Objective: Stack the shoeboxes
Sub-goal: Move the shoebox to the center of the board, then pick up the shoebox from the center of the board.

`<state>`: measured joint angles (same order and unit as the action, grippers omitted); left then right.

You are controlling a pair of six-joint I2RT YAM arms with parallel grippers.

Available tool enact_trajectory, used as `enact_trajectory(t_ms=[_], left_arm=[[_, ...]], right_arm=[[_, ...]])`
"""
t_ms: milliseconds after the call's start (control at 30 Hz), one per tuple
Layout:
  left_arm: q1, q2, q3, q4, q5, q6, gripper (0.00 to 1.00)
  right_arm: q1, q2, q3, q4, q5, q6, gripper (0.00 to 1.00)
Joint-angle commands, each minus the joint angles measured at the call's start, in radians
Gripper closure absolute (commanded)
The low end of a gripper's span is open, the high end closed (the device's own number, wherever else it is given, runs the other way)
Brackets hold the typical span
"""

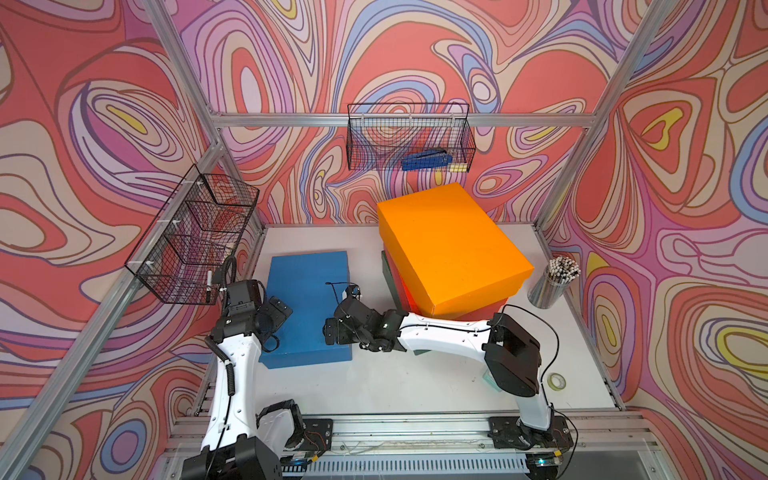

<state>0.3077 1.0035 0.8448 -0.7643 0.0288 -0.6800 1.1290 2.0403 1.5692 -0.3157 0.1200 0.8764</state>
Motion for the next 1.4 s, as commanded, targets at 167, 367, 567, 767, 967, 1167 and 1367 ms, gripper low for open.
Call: enact_trajectory(t_ms=[167,367,567,767,967,1167,1367], left_arm=[[0.01,0.006,-0.102,0.081,0.028,-0.048,0.0],[0.009,-0.088,-0.077,-0.035,-0.161,-0.075,0.0],[0.009,-0.162,-0.099,-0.072,-0.262,-0.108,0.0],[0.009,-0.117,-0.152,-0.009,-0.191,-0.111,0.0],[0.009,-0.107,-0.303,0.192,-0.027,-0.11,0.0],[0.003,-0.17,-0.409,0.313,0.172,-0.146,0.0],[-0.001,-0.188,-0.442,0.375,0.308,-0.139,0.0]], right_arm=[[-0.024,0.01,-0.022,-0.031,-0.014,0.007,0.02],[-0.029,0.025,-0.007,-0.043,-0.022,0.003,0.02],[-0.031,0.04,0.003,-0.056,-0.032,-0.001,0.02],[-0.034,0.045,0.005,-0.059,-0.044,-0.002,0.02],[-0.037,0.027,-0.008,-0.062,-0.04,0.002,0.02],[-0.041,0.013,-0.017,-0.056,-0.039,0.005,0.02],[-0.056,0.007,-0.048,-0.024,-0.065,0.037,0.02]])
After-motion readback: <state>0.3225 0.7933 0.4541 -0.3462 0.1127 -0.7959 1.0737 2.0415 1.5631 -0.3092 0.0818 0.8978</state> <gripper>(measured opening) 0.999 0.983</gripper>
